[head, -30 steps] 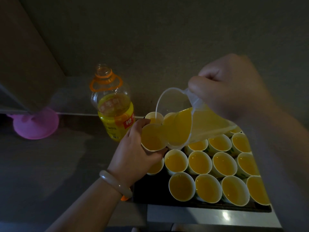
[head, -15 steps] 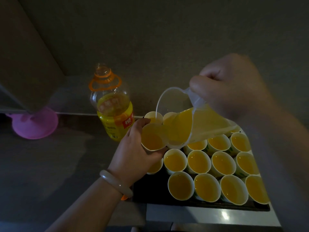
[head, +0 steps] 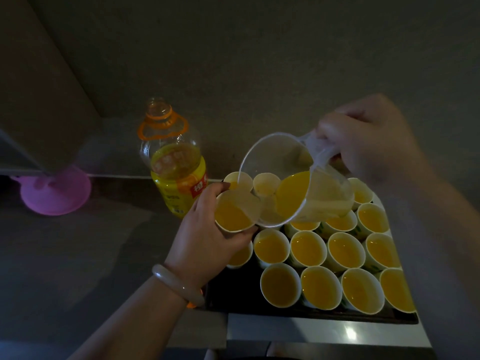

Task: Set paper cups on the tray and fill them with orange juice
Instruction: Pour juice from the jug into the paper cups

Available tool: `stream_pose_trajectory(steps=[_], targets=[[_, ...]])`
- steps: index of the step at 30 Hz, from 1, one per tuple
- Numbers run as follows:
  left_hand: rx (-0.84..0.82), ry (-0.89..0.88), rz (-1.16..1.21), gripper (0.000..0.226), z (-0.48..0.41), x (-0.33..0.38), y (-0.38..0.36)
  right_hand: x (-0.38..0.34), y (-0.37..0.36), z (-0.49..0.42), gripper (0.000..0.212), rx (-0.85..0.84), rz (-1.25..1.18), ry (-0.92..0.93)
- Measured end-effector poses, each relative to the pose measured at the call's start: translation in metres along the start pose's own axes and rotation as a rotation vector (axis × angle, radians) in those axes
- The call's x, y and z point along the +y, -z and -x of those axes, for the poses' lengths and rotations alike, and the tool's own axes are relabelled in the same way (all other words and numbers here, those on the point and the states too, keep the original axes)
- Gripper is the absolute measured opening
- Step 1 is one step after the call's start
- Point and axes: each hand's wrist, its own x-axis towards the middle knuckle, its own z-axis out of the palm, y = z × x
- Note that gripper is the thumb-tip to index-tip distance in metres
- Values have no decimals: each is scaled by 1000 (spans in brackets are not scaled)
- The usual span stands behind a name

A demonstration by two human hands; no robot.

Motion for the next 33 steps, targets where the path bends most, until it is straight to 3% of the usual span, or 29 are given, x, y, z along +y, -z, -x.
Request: stream_pose_trajectory(steps=[6,12,16,20,27,30,33], targets=[[29,13,56,67,3,4,3,14,6,5,28,103,-394,-260],[35,8,97,62,9,13,9,25,9,8,21,207,-415,-431],[39,19,89,60,14,15,11,29,10,11,30,217,-456,-447],[28,38,67,67,20,11,12,34,11,12,13,272,-506,-464],[-176,-10,-22,71,37,3,26,39,11,16,18,288,-585,-494],[-292,-8,-38,76,44,-5,27,41,11,18,31,297,-606,-503],[-346,-37,-42,75,50,-12,21,41,8,22,20,276,-602,-494]])
